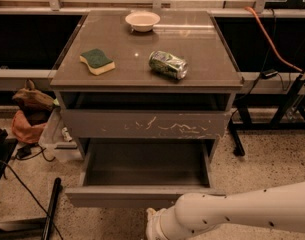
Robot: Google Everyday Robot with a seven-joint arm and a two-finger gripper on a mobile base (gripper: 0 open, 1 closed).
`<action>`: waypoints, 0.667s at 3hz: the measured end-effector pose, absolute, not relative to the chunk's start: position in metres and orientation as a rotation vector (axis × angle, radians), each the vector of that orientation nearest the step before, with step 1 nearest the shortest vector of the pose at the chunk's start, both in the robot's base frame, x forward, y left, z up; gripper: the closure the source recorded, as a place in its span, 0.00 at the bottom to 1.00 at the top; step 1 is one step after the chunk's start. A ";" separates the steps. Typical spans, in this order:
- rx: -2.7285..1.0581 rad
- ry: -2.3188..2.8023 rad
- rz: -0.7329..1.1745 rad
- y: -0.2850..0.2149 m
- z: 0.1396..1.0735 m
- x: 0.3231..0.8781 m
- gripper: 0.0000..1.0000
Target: Open middle drawer
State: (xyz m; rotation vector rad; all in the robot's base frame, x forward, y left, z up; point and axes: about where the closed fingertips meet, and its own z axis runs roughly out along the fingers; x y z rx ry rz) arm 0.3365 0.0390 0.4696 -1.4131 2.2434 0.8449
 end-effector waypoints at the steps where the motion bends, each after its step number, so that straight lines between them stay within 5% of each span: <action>1: -1.413 2.244 0.845 0.039 0.469 0.336 0.00; 2: -1.380 2.248 0.821 0.024 0.480 0.341 0.00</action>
Offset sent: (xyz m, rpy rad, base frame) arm 0.0233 -0.0682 0.0484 -0.0065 -0.0718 -0.1311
